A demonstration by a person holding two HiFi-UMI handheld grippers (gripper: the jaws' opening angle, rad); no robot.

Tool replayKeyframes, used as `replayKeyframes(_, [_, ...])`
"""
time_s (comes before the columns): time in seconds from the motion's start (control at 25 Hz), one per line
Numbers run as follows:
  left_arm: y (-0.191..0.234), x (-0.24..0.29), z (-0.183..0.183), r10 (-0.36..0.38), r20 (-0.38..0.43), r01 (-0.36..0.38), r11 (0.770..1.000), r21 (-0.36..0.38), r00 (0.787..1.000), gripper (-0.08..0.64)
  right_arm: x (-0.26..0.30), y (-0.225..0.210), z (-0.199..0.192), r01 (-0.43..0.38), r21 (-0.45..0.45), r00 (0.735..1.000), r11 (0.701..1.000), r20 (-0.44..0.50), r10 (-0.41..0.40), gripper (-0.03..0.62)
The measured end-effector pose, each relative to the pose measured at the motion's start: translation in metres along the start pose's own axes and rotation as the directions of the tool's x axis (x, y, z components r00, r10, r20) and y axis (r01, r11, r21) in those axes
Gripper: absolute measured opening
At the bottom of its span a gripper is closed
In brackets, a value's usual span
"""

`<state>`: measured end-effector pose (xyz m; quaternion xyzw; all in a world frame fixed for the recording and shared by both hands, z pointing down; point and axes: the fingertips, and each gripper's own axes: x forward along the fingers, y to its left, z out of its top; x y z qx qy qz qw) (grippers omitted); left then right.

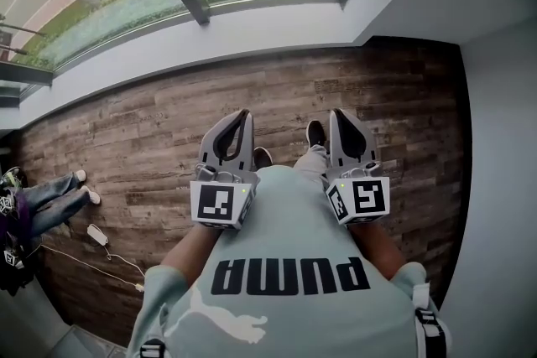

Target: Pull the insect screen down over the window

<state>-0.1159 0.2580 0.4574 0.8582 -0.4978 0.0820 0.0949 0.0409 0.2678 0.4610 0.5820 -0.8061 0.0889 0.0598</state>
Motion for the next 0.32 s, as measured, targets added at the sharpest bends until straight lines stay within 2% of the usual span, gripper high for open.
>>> replayKeyframes(0.32, [-0.0016,-0.0007,-0.0006,0.003,-0.001,-0.003,1.000,-0.002,1.000,0.012,-0.0007,0.0010,-0.0049,-0.008,-0.010,1.000,1.000,-0.012,0.008,0.005])
